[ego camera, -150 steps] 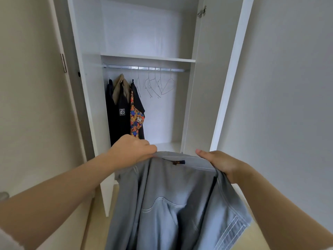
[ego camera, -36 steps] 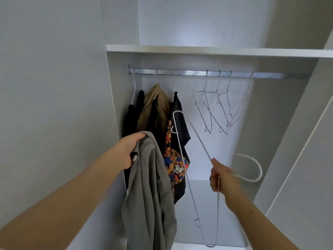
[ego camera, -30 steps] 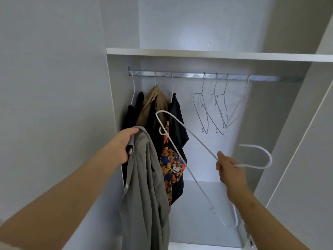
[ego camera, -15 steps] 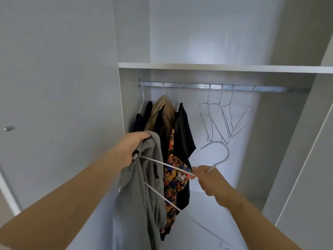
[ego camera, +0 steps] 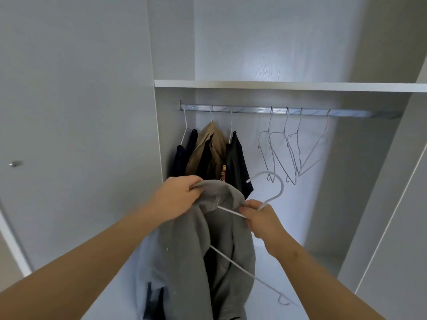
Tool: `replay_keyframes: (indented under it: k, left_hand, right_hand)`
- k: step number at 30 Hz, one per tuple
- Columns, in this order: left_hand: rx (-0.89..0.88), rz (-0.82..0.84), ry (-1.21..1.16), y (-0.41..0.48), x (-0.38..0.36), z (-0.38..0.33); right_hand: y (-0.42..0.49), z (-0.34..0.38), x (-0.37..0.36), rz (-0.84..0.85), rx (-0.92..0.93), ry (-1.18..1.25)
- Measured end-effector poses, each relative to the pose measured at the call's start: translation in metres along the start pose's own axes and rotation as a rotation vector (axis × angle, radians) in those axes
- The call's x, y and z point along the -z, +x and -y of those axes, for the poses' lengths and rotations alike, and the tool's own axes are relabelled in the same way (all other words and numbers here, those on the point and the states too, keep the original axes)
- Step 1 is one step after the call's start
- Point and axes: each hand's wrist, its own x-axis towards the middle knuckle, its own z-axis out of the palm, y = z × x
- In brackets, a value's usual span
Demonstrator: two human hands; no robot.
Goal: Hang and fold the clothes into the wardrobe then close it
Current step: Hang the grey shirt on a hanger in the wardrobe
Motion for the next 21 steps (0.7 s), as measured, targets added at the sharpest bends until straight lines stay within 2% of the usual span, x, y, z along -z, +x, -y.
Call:
replay_keyframes:
  k: [1,3,6,9,12,16,17,18,20,21]
  left_hand:
    - [-0.134,0.002,0.240,0.002,-0.002,0.004]
    - [-0.239,0.129,0.432,0.003,-0.013,0.008]
    - [-0.203,0.229,0.287,0.006,-0.026,0.010]
    - [-0.164,0.127,0.128,0.010,-0.034,0.015]
    - [-0.102,-0.022,-0.016,0.014,-0.036,0.016]
    - [-0.111,-0.074,-0.147,0.020,-0.030,0.010]
    - [-0.117,-0.100,-0.152,0.022,-0.028,0.008]
    - [-0.120,-0.129,-0.160,0.024,-0.025,0.006]
    - [-0.124,-0.177,-0.202,0.028,-0.018,0.000]
    - [-0.126,-0.186,-0.227,0.029,-0.015,-0.002]
  right_hand:
    - [0.001,0.002,0.001,0.001,0.006,0.005]
    - [0.004,0.007,0.001,0.016,0.024,0.017]
    - [0.008,0.011,0.000,-0.008,0.060,-0.039]
    - [0.008,0.012,0.002,-0.159,0.217,-0.179]
    - [0.005,0.007,0.003,-0.407,0.432,-0.342]
    - [-0.007,-0.010,0.002,-0.754,0.710,-0.535]
    - [-0.008,-0.016,0.004,-0.752,0.720,-0.553]
    - [-0.008,-0.020,0.006,-0.659,0.654,-0.520]
    - [-0.009,-0.029,0.009,-0.359,0.371,-0.485]
    - [-0.008,-0.034,0.009,-0.251,0.238,-0.550]
